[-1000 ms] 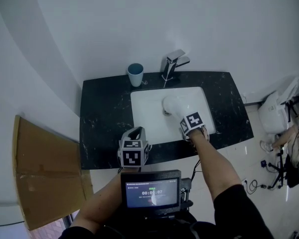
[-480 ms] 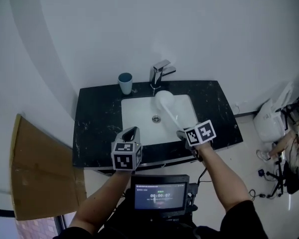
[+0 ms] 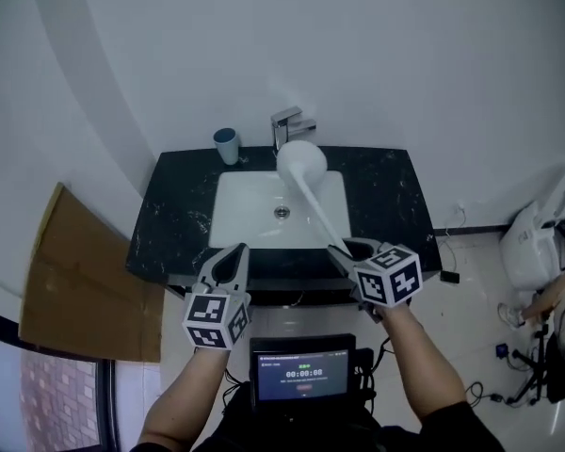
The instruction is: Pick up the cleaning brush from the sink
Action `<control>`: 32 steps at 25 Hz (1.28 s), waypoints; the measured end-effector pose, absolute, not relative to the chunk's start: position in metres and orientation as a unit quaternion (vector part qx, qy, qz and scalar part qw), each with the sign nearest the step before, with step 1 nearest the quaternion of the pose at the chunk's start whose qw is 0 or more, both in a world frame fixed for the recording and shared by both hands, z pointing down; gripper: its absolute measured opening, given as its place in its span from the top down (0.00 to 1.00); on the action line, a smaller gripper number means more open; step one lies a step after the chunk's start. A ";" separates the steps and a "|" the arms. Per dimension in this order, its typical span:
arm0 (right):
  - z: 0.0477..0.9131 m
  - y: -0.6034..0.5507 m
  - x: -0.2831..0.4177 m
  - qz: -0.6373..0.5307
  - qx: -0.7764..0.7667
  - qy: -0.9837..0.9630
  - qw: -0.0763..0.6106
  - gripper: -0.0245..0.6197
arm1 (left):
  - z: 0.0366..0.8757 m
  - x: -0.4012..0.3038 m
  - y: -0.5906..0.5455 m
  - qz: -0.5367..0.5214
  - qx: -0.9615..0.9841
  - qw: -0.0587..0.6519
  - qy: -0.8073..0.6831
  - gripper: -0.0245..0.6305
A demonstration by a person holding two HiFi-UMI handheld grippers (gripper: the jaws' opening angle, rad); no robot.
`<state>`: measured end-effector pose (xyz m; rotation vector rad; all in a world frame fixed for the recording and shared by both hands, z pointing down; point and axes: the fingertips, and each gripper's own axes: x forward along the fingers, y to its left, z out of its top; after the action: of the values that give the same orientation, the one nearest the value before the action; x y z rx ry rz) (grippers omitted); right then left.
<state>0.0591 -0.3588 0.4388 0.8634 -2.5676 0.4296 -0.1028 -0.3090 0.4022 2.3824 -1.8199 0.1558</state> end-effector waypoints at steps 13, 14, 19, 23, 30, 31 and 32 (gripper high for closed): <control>0.391 -0.225 0.068 0.107 0.312 -0.941 0.081 0.87 | 0.386 -0.088 -0.187 0.029 0.790 0.041 -0.611 0.94; 0.392 -0.215 0.069 0.106 0.310 -0.942 0.076 0.87 | 0.386 -0.086 -0.180 0.031 0.789 0.039 -0.612 0.94; 0.393 -0.174 0.090 0.104 0.309 -0.943 0.066 0.87 | 0.390 -0.065 -0.141 0.032 0.785 0.044 -0.617 0.94; 0.390 -0.160 0.106 0.092 0.305 -0.946 0.066 0.87 | 0.385 -0.046 -0.129 0.028 0.784 0.043 -0.619 0.94; 0.387 -0.154 0.111 0.091 0.307 -0.946 0.053 0.87 | 0.388 -0.033 -0.119 0.033 0.782 0.047 -0.621 0.94; 0.387 -0.154 0.111 0.088 0.307 -0.946 0.054 0.87 | 0.388 -0.031 -0.118 0.034 0.782 0.046 -0.621 0.94; 0.387 -0.154 0.110 0.085 0.307 -0.946 0.054 0.87 | 0.389 -0.030 -0.119 0.034 0.782 0.045 -0.621 0.94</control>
<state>0.1105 -0.1536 0.3867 0.9338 -2.8743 0.2573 -0.0302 -0.1186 0.3889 2.3888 -1.8965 0.1044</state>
